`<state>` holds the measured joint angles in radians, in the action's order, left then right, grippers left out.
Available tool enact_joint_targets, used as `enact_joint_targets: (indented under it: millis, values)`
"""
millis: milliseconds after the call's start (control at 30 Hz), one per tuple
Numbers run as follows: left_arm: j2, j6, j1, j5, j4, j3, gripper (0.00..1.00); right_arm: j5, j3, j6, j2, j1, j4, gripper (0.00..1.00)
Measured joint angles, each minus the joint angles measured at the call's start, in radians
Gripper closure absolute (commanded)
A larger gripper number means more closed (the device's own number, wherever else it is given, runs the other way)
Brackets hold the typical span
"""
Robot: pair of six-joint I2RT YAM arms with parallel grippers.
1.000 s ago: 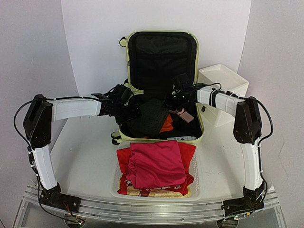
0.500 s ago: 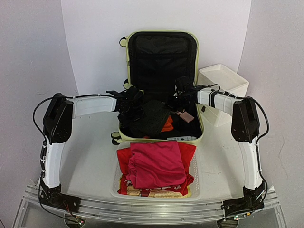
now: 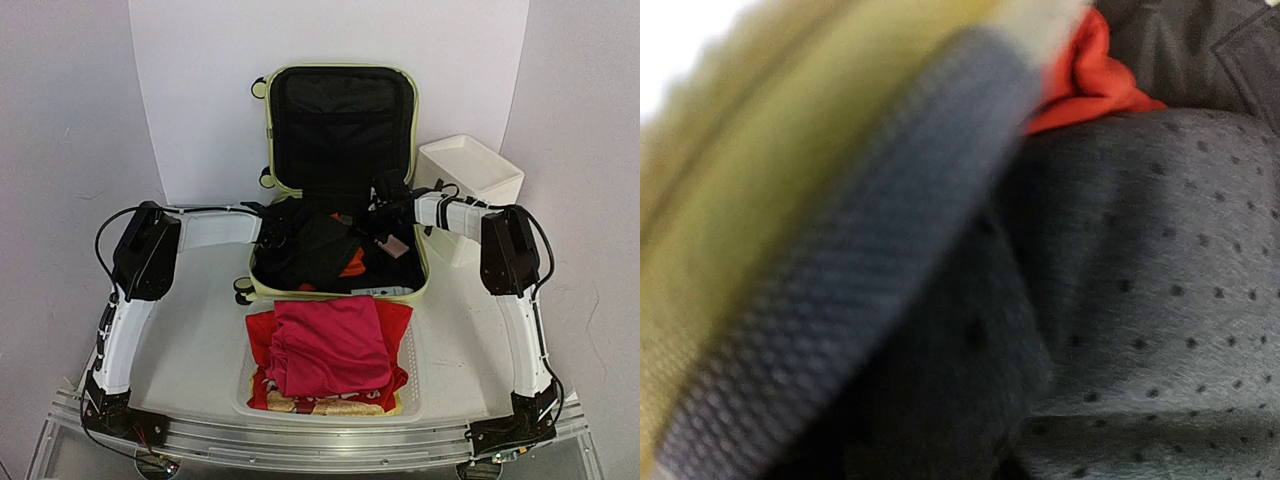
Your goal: Open, take out, and arrange the luggage
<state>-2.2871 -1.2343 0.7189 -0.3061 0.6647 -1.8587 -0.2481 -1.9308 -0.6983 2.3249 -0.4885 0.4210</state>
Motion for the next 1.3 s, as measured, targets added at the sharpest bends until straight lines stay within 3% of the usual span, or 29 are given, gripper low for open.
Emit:
enact_joint_targets:
  millis: [167,267,467,767,967,1300]
  values:
    - [0.014,0.008,0.005,-0.036,-0.004,0.010,0.96,-0.006,0.008,0.034,-0.001,-0.002,-0.019,0.59]
    - [0.053,0.036,0.010,-0.063,-0.002,0.037,0.98,-0.005,0.038,0.070,-0.004,0.002,-0.031,0.47]
    - [0.164,0.156,0.063,-0.167,0.021,0.042,1.00,-0.002,0.094,0.132,-0.037,0.006,-0.030,0.33]
    - [0.293,0.286,0.122,-0.274,0.045,0.040,1.00,-0.043,0.114,0.214,-0.134,0.008,-0.041,0.27]
    - [0.317,0.354,0.109,-0.269,0.051,0.040,1.00,-0.222,0.159,0.243,-0.190,0.009,-0.093,0.25]
    - [0.447,0.528,0.065,-0.005,0.033,0.089,1.00,-0.414,0.284,0.261,-0.254,0.009,-0.203,0.21]
